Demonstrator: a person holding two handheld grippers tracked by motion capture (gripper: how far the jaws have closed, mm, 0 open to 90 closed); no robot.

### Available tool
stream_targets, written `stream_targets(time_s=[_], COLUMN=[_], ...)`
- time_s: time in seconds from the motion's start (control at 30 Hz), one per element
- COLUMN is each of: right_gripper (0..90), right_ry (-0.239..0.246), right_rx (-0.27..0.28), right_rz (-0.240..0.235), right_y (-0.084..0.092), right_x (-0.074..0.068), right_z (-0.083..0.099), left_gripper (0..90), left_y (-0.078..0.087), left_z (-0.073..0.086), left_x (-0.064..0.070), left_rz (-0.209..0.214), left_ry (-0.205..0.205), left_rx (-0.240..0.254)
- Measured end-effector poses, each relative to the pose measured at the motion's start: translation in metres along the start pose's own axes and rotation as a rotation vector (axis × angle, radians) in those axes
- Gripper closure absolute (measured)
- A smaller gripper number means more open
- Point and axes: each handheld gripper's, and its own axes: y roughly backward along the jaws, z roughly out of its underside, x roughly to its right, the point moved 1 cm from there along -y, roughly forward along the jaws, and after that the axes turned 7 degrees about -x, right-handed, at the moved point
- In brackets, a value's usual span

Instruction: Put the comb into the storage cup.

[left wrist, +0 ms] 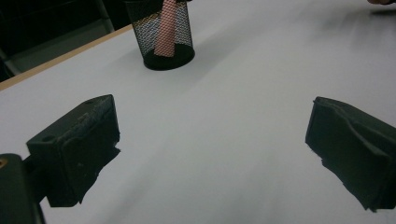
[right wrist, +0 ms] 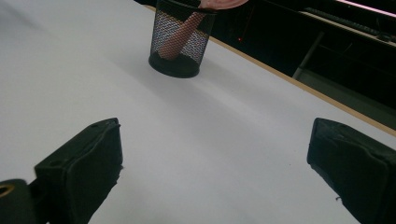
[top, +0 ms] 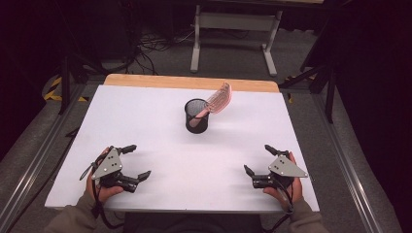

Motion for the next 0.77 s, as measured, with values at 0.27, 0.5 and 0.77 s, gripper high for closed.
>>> stream_targets(time_s=[0.27, 0.5, 0.77], right_gripper=[4.0, 3.8, 3.7], right_ry=[-0.003, -0.008, -0.016], right_rx=[0.000, 0.005, 0.007], right_rz=[0.000, 0.002, -0.002], right_y=[-0.0008, -0.0006, -0.0010], right_x=[0.0001, 0.0008, 0.0015], right_z=[0.0000, 0.0000, 0.0000], left_gripper=[3.6, 3.5, 3.5], left_y=[-0.0004, -0.0014, -0.0020], left_z=[0.0001, 0.0002, -0.0001], left_x=[-0.0011, -0.0018, -0.0028], left_rz=[-0.001, -0.001, -0.006], left_ry=[0.003, 0.007, 0.013], left_rx=[-0.005, -0.003, -0.007])
